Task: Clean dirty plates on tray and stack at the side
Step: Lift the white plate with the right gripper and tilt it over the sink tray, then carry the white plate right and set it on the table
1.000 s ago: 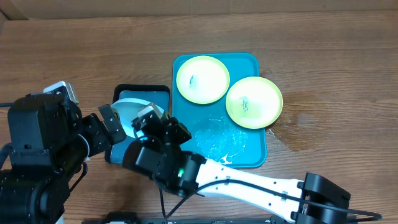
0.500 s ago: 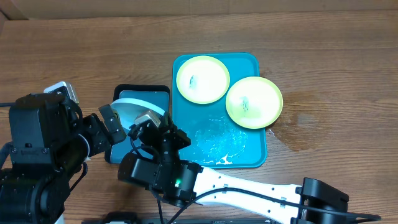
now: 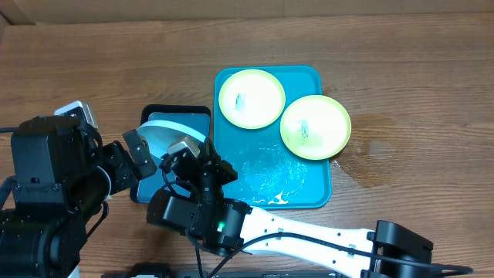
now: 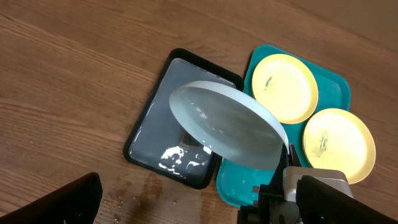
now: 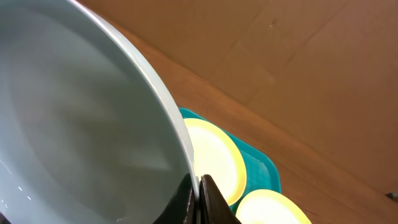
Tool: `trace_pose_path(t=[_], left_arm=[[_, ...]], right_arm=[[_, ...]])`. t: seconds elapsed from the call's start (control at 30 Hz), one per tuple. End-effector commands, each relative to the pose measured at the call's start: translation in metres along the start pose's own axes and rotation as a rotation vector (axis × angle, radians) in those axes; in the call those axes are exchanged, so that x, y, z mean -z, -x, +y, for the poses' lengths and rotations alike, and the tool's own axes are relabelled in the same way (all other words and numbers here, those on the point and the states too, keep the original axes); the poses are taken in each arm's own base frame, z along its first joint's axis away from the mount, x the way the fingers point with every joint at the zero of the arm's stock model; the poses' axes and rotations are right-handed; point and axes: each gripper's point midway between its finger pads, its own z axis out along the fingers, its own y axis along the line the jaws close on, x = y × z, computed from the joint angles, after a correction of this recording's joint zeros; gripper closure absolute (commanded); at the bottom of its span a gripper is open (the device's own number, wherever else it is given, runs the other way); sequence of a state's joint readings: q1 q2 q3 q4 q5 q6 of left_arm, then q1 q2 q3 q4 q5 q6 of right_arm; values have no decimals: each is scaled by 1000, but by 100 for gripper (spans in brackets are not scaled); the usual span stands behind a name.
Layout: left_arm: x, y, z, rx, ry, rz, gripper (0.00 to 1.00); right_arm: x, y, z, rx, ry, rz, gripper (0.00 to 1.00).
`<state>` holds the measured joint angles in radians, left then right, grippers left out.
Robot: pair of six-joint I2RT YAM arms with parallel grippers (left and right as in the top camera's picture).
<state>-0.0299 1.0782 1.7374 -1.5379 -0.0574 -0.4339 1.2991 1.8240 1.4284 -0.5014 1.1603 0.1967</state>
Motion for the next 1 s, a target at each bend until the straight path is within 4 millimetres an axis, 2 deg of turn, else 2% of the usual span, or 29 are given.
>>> trace_pose_path(t=[0.0,0.13,0.27,0.4,0.5,0.57,0.63,0.7,0.77,0.83,0.9,0.97], left_arm=[[3,5,3,-12,14,-20,0],[3,5,3,-12,14,-20,0],[3,5,3,-12,14,-20,0],[3,5,3,-12,14,-21,0],[3,5,3,-12,14,-20,0],[3,5,3,-12,14,-20,0],[3,5,3,-12,14,-21,0],[3,5,3,-12,14,-20,0],[3,5,3,-12,14,-20,0],[3,5,3,-12,14,-20,0],[3,5,3,-12,14,-20,0],[3,5,3,-12,14,-20,0]], right_arm=[[6,15,-11,-46,-21,-27,96],[-3,13,-19,-50,-41,-12,96],[-25,-3,-33,-155,-41,67,96],[-46,-29,-19,-363,264,310,96],[-55,-28,-25,-529,490,441,96],[-60,-16,-53,-659,634,483,96],[-64,-9,-91,-751,669,481,96],[-71,-11,-136,-825,622,467,96],[-79,-24,-188,-897,514,461,96],[-86,-49,-241,-966,373,483,96],[-91,-91,-297,-1041,190,549,96],[-89,-139,-340,-1100,14,637,96]])
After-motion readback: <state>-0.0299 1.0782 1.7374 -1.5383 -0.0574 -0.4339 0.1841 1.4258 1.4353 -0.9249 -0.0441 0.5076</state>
